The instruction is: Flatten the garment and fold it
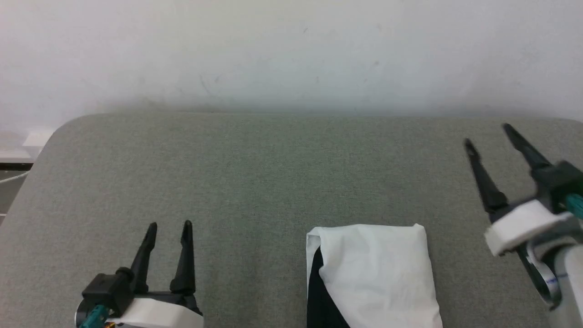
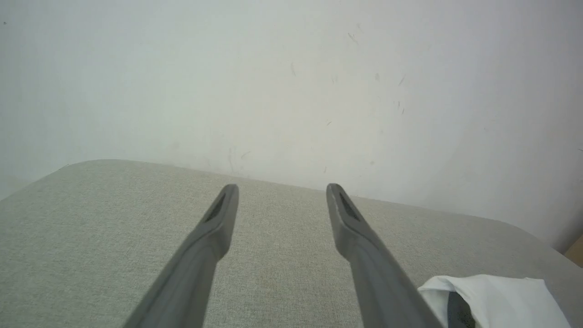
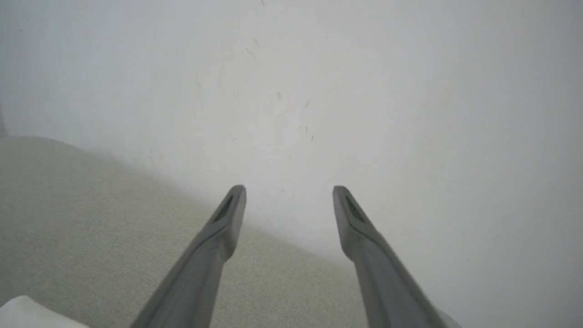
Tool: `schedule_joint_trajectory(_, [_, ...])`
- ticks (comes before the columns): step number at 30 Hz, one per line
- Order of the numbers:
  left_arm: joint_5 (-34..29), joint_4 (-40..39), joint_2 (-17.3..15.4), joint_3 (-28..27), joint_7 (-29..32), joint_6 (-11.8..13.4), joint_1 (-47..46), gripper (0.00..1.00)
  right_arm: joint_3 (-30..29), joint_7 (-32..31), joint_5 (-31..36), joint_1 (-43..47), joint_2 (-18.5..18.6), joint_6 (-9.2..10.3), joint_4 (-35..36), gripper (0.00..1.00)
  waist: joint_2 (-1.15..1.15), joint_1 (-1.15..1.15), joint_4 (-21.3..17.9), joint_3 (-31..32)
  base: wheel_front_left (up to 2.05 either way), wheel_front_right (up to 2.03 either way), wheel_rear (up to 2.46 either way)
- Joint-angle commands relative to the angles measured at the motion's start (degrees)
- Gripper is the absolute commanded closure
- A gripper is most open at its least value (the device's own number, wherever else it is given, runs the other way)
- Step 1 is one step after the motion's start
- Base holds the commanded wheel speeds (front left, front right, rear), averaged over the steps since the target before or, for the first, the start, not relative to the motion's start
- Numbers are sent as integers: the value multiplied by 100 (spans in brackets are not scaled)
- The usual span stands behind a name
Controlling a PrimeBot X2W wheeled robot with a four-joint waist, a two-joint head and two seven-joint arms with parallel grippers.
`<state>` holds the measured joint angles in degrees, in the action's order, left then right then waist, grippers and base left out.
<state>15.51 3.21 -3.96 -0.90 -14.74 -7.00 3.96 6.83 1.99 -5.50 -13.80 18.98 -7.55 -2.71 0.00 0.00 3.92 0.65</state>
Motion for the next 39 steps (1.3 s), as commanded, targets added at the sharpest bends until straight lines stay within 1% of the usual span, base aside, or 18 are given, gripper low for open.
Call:
schedule_joint_trajectory(1, [-92,-20,30,62,-26,-26,-52,0,-237,173,8,261,-109,6,36,0,0,0,-56,-20,0,0,0])
schedule_joint_trajectory(5, [-166,-97,52,81,-26,-30,18,0,-917,493,-79,861,-482,6,302,0,0,0,-131,-53,0,0,0])
schedule_joint_trajectory(8, [-216,-187,69,52,-26,-32,86,0,-1240,695,-133,1333,-817,6,555,0,0,0,-152,-71,0,0,0])
schedule_joint_trajectory(10, [-246,-264,78,36,-26,-33,142,0,-1341,797,-135,1622,-1053,6,693,0,0,0,-173,-84,0,0,0])
schedule_joint_trajectory(11, [-246,-264,78,36,-26,-33,142,0,-1341,797,-135,1622,-1053,6,693,0,0,0,-173,-84,0,0,0])
schedule_joint_trajectory(13, [-270,-339,86,-3,-26,-34,206,0,-1375,869,-188,1855,-1243,6,800,0,0,0,-195,-90,0,0,0])
schedule_joint_trajectory(15, [-315,-362,92,-22,-26,-35,269,0,-1349,917,-214,2039,-1345,6,852,0,0,0,-208,-86,0,0,0])
schedule_joint_trajectory(21, [-639,-342,99,-21,-26,-24,322,0,-1206,971,-154,2278,-1428,6,839,0,0,0,-219,-76,0,0,0])
schedule_joint_trajectory(28, [-743,-367,104,-26,-26,-9,232,0,-1175,849,-183,2287,-1309,6,969,0,0,0,-168,-161,0,0,0])
schedule_joint_trajectory(31, [-747,-386,106,3,-26,-11,168,0,-1131,614,-269,2259,-1167,6,1061,0,0,0,-106,-250,0,0,0])
schedule_joint_trajectory(33, [-731,-392,106,33,-26,-11,131,0,-1041,281,-496,2213,-1035,6,1127,0,0,0,-58,-329,0,0,0])
schedule_joint_trajectory(35, [-713,-388,107,65,-26,-10,98,0,-906,-250,-845,2144,-852,6,1181,0,0,0,-12,-417,0,0,0])
schedule_joint_trajectory(37, [-693,-381,107,92,-26,-3,58,0,-717,-921,-1143,2052,-570,6,1237,0,0,0,41,-517,0,0,0])
schedule_joint_trajectory(39, [-684,-357,107,120,-26,0,21,0,-545,-1693,-1583,1945,-398,6,1265,0,0,0,92,-596,0,0,0])
